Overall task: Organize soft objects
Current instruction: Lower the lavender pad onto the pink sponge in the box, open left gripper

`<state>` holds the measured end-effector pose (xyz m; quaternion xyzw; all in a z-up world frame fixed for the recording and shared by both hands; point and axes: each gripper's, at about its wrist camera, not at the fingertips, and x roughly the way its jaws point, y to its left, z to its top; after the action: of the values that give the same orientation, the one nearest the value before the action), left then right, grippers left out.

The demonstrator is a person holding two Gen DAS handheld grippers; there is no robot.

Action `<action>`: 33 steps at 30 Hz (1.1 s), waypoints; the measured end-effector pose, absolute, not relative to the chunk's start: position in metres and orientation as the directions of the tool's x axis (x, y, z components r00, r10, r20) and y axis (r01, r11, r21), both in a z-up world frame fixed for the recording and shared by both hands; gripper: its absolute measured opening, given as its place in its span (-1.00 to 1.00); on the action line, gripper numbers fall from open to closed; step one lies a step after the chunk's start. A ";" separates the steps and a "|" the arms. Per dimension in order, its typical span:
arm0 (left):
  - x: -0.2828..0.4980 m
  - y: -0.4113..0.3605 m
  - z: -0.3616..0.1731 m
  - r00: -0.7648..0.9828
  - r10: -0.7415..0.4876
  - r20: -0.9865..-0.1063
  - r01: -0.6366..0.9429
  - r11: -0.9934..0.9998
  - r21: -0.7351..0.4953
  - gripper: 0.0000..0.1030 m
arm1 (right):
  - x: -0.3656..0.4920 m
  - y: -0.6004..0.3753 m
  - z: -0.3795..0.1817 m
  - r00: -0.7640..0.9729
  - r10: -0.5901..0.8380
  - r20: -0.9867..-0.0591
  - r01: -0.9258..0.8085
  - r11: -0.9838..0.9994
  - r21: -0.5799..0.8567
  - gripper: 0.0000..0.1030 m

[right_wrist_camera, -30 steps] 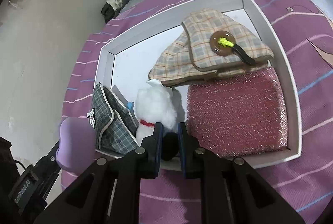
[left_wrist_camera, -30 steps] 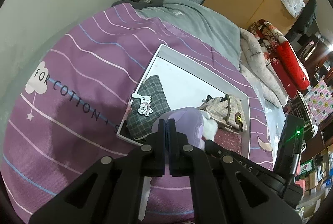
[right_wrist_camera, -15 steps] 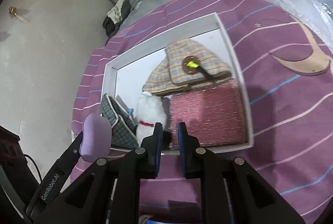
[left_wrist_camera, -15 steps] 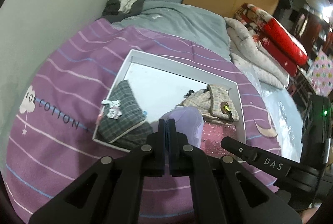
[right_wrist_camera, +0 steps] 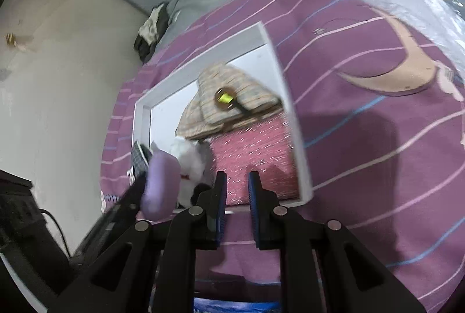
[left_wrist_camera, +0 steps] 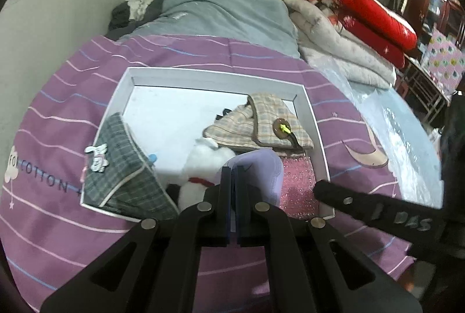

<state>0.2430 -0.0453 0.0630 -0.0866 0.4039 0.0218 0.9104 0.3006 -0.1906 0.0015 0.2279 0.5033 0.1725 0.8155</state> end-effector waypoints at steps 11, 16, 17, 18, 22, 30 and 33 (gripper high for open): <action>0.257 -0.076 0.056 0.659 -0.069 -0.749 -0.037 0.992 -0.124 -0.94 | 0.300 -0.209 0.002 0.447 0.526 -0.723 -0.020 0.814 0.580 -0.73; 0.262 -0.092 0.048 0.653 -0.031 -0.757 -0.027 0.998 -0.064 -0.94 | 0.300 -0.215 0.001 0.453 0.530 -0.717 -0.010 0.807 0.590 -0.73; 0.262 -0.094 0.047 0.648 -0.029 -0.761 -0.026 0.998 -0.060 -0.94 | 0.300 -0.216 0.000 0.453 0.530 -0.717 -0.007 0.806 0.591 -0.73; 0.263 -0.096 0.045 0.640 -0.038 -0.768 -0.023 0.997 -0.068 -0.94 | 0.300 -0.217 -0.001 0.451 0.529 -0.719 -0.003 0.807 0.591 -0.73; 0.266 -0.096 0.042 0.627 -0.066 -0.776 -0.039 0.992 -0.116 -0.93 | 0.300 -0.218 -0.003 0.445 0.527 -0.724 0.006 0.807 0.591 -0.73; 0.263 -0.087 0.043 0.602 -0.077 -0.795 -0.069 0.987 -0.148 -0.28 | 0.298 -0.219 -0.001 0.453 0.505 -0.734 0.009 0.821 0.571 -0.72; 0.260 -0.083 0.045 0.597 -0.086 -0.797 -0.073 0.984 -0.161 -0.26 | 0.298 -0.216 -0.001 0.446 0.511 -0.735 0.003 0.820 0.572 -0.72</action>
<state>0.2602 -0.0832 0.0454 -0.0887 0.4487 -0.0038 0.8893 0.2983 -0.2165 -0.0009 0.2556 0.5028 0.1564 0.8108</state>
